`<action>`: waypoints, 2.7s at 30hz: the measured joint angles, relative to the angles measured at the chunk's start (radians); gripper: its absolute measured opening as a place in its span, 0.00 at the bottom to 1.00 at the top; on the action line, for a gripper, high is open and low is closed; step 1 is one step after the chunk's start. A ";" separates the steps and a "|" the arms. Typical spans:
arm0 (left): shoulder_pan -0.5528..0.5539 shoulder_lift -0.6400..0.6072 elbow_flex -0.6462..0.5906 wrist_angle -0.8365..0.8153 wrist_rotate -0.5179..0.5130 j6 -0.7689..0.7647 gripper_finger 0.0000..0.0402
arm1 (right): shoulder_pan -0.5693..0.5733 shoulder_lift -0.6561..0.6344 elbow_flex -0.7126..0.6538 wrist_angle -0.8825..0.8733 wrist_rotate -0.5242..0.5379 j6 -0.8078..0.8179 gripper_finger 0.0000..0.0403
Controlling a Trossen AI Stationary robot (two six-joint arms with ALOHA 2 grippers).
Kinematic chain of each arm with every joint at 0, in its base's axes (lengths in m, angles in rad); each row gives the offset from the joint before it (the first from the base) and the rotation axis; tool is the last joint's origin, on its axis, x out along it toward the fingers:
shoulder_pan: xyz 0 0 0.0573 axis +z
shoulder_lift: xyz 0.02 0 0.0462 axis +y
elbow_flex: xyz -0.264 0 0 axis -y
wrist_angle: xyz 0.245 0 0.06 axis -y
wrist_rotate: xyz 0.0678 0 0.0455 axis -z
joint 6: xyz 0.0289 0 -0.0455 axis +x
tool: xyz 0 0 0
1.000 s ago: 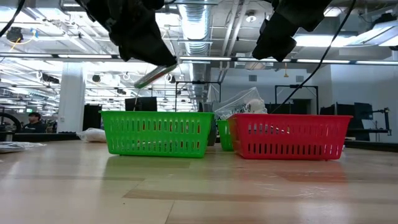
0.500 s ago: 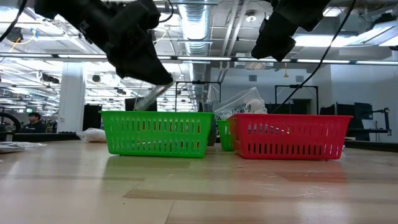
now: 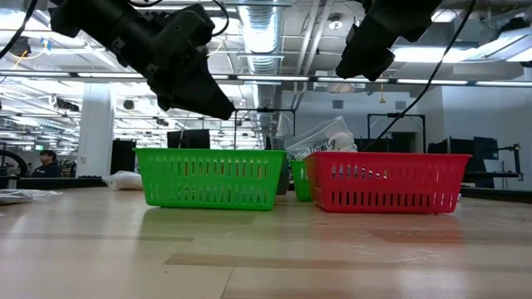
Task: Pick & Place Travel size toiletries
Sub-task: Put the silver nail cutter into the left green basket
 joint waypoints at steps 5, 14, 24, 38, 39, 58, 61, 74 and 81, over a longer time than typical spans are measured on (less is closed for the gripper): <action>-0.002 0.000 0.000 0.005 0.013 -0.002 0.22 | 0.000 0.000 0.000 0.000 0.000 0.000 0.41; -0.083 0.000 0.000 0.012 0.252 -0.057 0.22 | 0.001 0.000 0.000 0.000 0.000 0.000 0.41; -0.284 0.000 0.000 0.013 0.269 -0.236 0.22 | 0.001 0.000 0.000 0.000 0.000 0.000 0.41; -0.473 0.000 0.000 0.005 0.297 -0.629 0.22 | 0.001 0.001 0.000 0.000 0.000 -0.004 0.41; -0.480 0.000 0.000 0.004 0.297 -0.654 0.22 | 0.001 0.001 0.000 0.000 0.000 -0.004 0.41; -0.498 0.000 0.000 -0.296 0.392 -1.064 0.22 | 0.000 0.001 0.000 -0.001 0.000 -0.037 0.41; -0.498 0.000 0.000 -0.295 0.392 -1.077 0.22 | 0.000 0.001 0.000 -0.001 0.000 -0.037 0.41; -0.490 0.010 0.000 -0.299 0.413 -1.078 0.34 | 0.000 0.001 0.000 0.000 0.000 -0.034 0.41; -0.490 0.037 0.000 -0.297 0.409 -1.072 0.45 | 0.000 0.001 0.000 0.001 0.000 -0.034 0.41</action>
